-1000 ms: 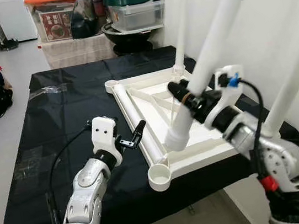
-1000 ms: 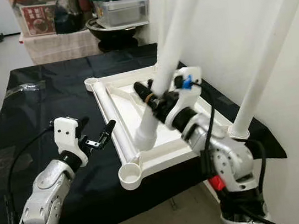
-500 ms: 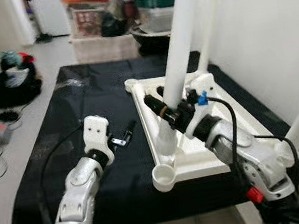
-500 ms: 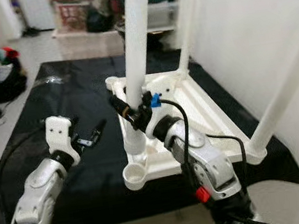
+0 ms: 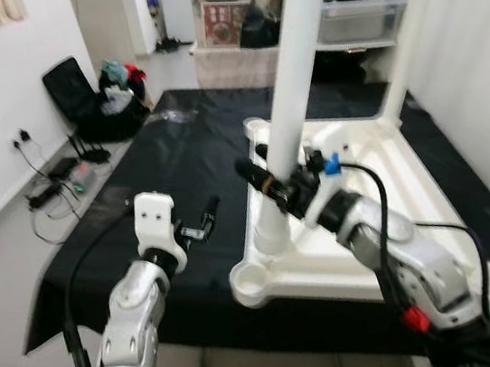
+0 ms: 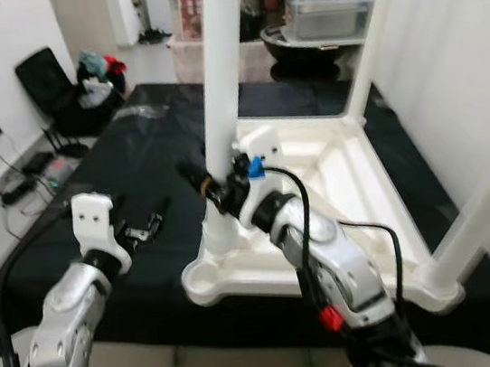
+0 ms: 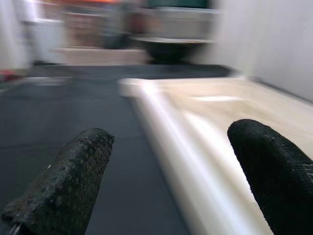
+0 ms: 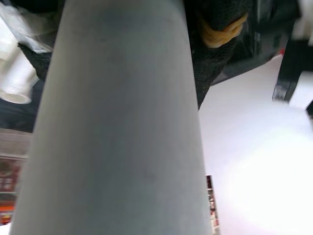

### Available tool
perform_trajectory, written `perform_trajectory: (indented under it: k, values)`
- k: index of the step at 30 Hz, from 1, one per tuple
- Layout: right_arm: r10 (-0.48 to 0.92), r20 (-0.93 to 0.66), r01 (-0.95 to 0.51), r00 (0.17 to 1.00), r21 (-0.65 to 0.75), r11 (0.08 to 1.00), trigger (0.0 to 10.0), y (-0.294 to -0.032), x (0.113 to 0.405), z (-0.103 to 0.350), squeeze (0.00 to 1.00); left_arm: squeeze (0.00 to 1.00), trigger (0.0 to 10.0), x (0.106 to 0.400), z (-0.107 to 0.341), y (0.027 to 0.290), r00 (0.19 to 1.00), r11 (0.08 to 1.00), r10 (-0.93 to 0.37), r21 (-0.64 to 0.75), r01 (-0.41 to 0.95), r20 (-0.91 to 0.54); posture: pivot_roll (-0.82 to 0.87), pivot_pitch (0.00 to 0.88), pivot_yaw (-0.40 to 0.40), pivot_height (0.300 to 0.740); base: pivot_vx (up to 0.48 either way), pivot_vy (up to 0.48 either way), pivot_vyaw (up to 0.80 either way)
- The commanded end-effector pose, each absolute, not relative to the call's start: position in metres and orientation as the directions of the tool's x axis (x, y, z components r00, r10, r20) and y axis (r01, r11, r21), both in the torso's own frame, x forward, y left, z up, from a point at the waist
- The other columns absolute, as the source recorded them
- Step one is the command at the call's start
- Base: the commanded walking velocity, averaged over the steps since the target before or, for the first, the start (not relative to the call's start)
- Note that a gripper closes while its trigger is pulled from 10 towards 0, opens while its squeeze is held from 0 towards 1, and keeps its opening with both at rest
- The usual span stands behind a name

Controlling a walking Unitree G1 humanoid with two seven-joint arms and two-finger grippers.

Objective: Building children table

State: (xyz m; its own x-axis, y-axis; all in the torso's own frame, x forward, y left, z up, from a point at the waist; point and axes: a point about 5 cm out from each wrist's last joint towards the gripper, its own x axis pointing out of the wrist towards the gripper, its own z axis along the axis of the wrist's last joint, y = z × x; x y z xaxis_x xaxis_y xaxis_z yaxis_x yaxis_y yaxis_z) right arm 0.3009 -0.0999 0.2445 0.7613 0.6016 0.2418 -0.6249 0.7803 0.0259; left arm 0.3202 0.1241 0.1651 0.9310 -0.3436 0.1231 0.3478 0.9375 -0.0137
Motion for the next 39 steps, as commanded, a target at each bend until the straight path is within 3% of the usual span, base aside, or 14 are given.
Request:
perform_trajectory:
  k: [1, 12, 19, 28, 34, 39]
  values:
    - [0.602, 0.257, -0.631, 0.756, 0.043, 0.774, 10.0, -0.099, 0.300, 0.245, 0.00, 0.00, 10.0, 0.320, 0.164, 0.128, 0.936, 0.940, -0.335, -0.023, 0.340, 0.109, 0.04, 0.000, -0.098, 0.740, 0.000, 0.000, 0.00]
    - [0.631, 0.265, -0.661, 0.729, 0.034, 0.749, 10.0, -0.096, 0.300, 0.246, 0.00, 0.00, 10.0, 0.316, 0.158, 0.135, 0.941, 0.945, -0.325, 0.000, 0.326, 0.097, 0.05, 0.000, -0.097, 0.740, 0.000, 0.084, 0.00]
    - [0.651, 0.271, -0.679, 0.708, 0.013, 0.734, 10.0, -0.092, 0.301, 0.249, 0.00, 0.00, 10.0, 0.305, 0.142, 0.174, 0.980, 0.980, -0.199, 0.026, 0.198, 0.028, 0.07, 0.000, -0.106, 0.740, 0.000, 0.000, 0.00]
    - [0.537, 0.303, -0.567, 0.787, 0.014, 0.823, 10.0, -0.104, 0.312, 0.251, 0.00, 0.00, 10.0, 0.275, 0.114, 0.208, 0.987, 0.989, -0.107, 0.087, 0.117, -0.118, 0.08, 0.000, -0.113, 0.740, 0.000, 0.000, 0.00]
    - [0.522, 0.330, -0.563, 0.787, 0.037, 0.826, 10.0, -0.101, 0.317, 0.252, 0.00, 0.00, 10.0, 0.257, 0.098, 0.193, 0.961, 0.974, -0.188, 0.088, 0.210, -0.204, 0.10, 0.000, -0.121, 0.740, 0.000, 0.000, 0.00]
    - [0.680, 0.300, -0.715, 0.669, 0.010, 0.699, 10.0, -0.073, 0.310, 0.238, 0.00, 0.00, 10.0, 0.253, 0.102, 0.165, 0.884, 0.899, -0.413, 0.061, 0.435, -0.218, 0.11, 0.000, -0.116, 0.740, 0.000, 0.000, 0.00]
